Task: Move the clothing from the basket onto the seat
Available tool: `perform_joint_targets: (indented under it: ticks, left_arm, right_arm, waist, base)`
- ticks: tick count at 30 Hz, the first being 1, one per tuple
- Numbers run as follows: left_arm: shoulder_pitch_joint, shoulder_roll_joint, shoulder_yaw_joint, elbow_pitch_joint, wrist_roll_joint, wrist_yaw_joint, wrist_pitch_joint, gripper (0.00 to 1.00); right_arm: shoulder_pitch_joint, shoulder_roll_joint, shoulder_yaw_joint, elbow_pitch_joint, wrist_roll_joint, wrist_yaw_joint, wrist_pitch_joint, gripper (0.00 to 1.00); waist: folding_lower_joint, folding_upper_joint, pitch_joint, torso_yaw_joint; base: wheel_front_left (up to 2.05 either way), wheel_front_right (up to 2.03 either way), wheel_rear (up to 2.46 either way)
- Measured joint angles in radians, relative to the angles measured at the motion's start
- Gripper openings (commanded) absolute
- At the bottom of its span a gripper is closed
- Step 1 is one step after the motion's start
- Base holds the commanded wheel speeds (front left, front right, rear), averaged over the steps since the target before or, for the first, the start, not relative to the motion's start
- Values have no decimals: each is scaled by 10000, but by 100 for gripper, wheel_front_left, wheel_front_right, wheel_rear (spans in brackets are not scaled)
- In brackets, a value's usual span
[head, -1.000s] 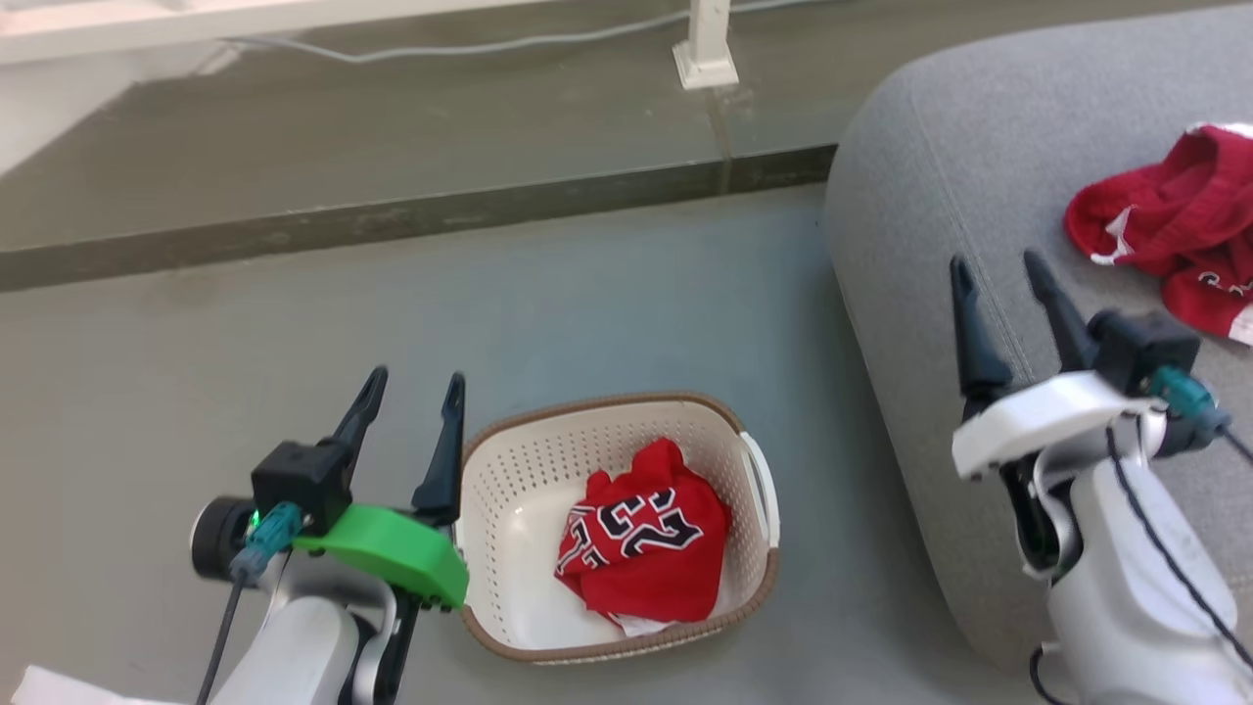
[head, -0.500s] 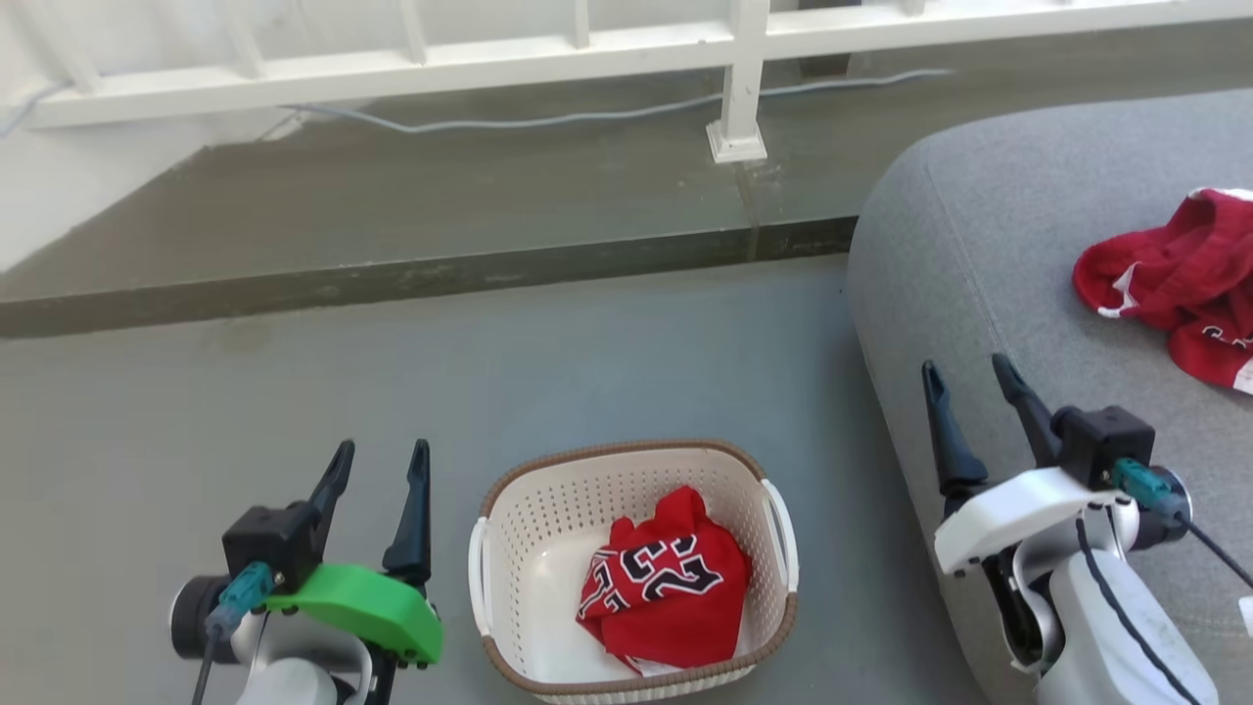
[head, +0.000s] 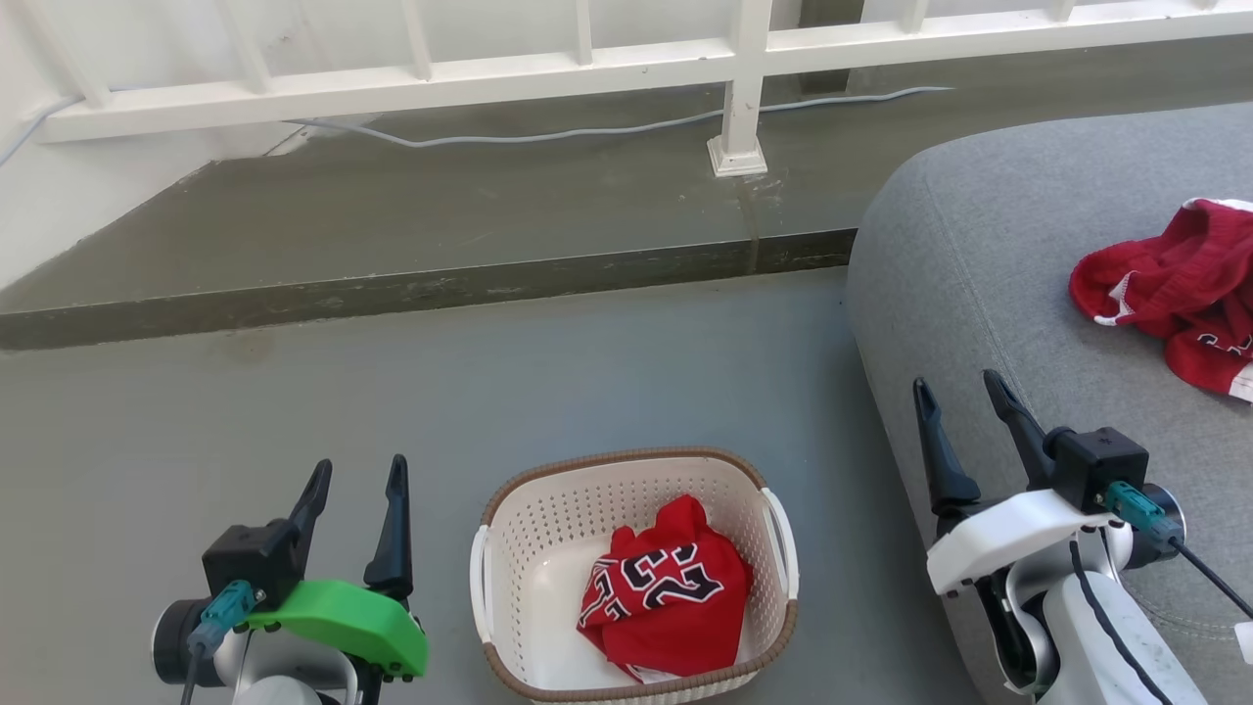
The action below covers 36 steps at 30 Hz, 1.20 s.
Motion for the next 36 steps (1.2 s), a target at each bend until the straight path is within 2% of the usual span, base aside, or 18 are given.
perform_joint_targets:
  ticks: [9,36]
  left_arm:
    - [128,-31,17,-86,73,38,13,100]
    - [128,-104,161,-349,554,40,203,100]
  right_arm:
    - [96,29,33,-303,4,-157,115,100]
    - [401,38,148,-984,8,-259,439,100]
  waist:
    - [0,0,-11,1]
    - [0,0,184,-18]
  base:
    - [0,0,0]
    - [0,0,0]
